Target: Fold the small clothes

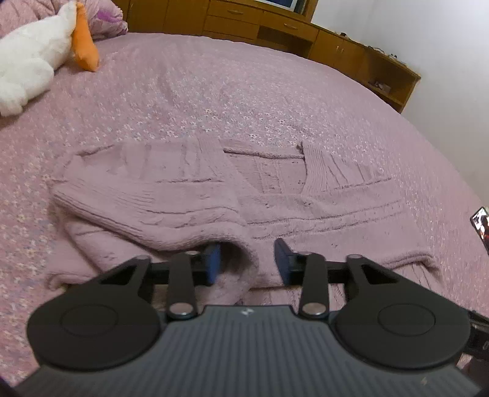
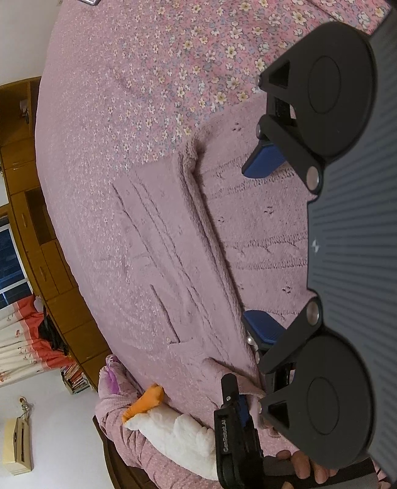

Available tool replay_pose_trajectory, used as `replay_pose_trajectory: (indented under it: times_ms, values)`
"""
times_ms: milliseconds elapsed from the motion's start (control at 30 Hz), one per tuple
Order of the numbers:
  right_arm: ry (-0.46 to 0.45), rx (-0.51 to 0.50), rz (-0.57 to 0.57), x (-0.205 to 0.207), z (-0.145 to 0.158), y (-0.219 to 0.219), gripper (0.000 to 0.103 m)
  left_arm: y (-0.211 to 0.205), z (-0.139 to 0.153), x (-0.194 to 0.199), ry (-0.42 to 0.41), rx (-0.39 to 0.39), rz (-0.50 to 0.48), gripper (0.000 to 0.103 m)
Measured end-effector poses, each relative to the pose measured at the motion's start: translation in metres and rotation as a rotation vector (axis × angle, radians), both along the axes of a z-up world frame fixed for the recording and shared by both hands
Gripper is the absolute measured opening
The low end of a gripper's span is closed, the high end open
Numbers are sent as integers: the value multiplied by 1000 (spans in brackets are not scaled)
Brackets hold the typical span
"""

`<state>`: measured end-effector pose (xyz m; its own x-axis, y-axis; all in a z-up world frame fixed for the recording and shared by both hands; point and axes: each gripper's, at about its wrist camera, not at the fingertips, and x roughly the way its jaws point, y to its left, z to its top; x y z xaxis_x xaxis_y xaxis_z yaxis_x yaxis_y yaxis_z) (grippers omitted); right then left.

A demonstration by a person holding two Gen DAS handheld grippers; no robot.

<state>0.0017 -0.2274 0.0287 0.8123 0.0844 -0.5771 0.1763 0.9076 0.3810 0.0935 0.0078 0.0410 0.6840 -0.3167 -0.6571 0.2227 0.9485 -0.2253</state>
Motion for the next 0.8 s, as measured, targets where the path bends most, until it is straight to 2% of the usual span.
replay_pose_trajectory:
  times_ms: [300, 800]
  values:
    - [-8, 6, 11, 0, 2, 5, 97, 24, 18, -19, 25, 20, -13, 43]
    - [-13, -1, 42, 2, 5, 15, 97, 71, 32, -43, 50, 58, 68, 43]
